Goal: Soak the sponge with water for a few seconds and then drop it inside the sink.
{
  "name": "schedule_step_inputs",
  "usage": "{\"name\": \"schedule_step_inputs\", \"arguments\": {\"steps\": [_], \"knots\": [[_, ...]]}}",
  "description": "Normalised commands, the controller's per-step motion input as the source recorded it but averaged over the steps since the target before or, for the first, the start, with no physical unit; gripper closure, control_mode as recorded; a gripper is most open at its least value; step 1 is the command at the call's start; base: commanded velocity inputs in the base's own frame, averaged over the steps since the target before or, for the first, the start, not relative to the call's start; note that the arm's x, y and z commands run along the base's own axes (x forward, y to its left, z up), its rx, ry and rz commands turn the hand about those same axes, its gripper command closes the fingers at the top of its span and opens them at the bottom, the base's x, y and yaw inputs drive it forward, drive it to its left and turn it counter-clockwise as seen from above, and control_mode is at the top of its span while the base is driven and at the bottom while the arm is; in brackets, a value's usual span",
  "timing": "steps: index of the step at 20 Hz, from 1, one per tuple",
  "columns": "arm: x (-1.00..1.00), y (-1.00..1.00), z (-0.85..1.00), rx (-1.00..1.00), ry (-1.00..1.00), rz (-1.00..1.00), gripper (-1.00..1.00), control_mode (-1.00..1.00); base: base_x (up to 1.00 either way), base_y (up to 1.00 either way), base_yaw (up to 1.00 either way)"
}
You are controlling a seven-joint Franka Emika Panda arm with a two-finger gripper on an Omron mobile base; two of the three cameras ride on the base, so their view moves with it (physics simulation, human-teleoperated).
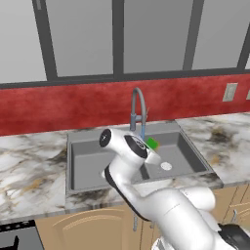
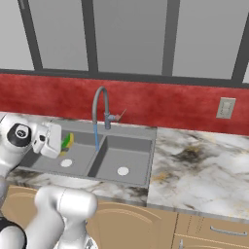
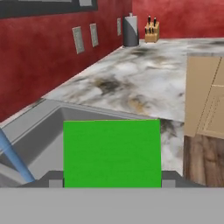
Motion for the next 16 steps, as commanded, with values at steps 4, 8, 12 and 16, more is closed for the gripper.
{"name": "schedule_step_inputs", "arguments": {"steps": [4, 8, 12, 16], "knots": [[0.56, 0.00, -0.16, 0.00, 0.06, -0.03, 1.00, -1.00, 0.00, 0.00, 0.00], [0.53, 0.00, -0.24, 0.00, 0.06, -0.02, 1.00, -1.00, 0.00, 0.00, 0.00], [0.49, 0.00, -0.27, 0.00, 0.05, -0.01, 1.00, -1.00, 0.00, 0.00, 0.00], [0.35, 0.00, -0.20, 0.00, 0.04, -0.01, 1.00, -1.00, 0.00, 0.00, 0.00]]}}
